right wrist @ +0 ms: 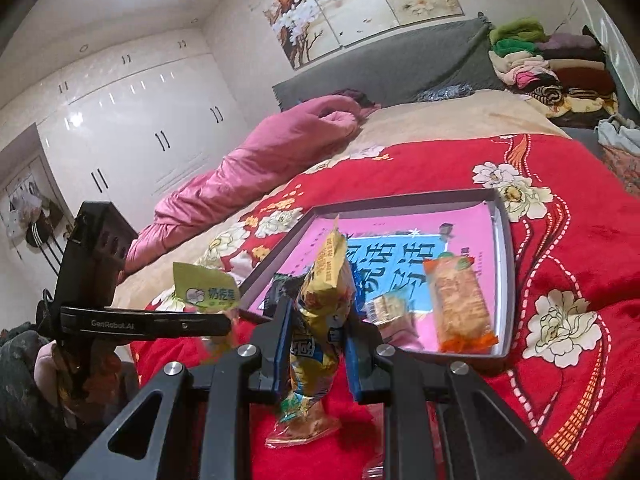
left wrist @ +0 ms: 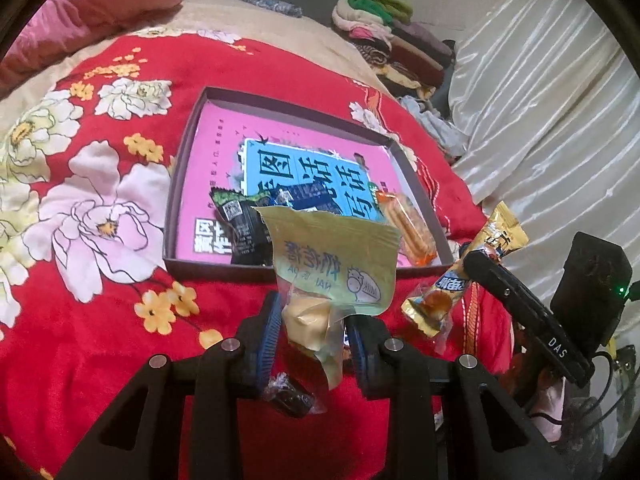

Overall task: Organize snacks
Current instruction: 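Carry the green-labelled bag and yellow chip bag over the tray with both grippers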

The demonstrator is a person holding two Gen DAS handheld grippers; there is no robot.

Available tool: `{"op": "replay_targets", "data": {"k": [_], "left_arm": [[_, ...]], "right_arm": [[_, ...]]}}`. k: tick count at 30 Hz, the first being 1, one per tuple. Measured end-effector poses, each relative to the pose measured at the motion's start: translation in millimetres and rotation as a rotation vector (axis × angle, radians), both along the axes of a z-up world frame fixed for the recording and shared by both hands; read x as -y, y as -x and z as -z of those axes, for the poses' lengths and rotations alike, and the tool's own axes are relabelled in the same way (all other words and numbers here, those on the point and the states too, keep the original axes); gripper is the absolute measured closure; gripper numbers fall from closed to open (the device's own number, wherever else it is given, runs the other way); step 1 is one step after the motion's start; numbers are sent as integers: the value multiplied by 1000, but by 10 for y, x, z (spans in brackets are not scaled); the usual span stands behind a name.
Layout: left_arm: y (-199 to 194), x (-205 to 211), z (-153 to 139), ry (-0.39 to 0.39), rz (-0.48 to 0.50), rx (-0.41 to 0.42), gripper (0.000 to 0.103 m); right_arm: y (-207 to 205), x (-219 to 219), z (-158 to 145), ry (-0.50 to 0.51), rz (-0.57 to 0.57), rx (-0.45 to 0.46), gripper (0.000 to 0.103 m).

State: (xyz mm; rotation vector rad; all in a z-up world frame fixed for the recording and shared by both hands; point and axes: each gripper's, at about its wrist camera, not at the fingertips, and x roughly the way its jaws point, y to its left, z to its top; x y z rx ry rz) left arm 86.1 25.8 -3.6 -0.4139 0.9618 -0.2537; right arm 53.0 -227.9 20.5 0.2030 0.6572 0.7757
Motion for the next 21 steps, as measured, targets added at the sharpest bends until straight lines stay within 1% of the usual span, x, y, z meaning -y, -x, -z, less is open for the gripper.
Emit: {"op": "replay_targets", "data": {"k": [21], "left_arm": [[-146,-177,-105,-42,-86,47,70]], "right_arm": [[-176,192,-58,-50,80,16,79]]}}
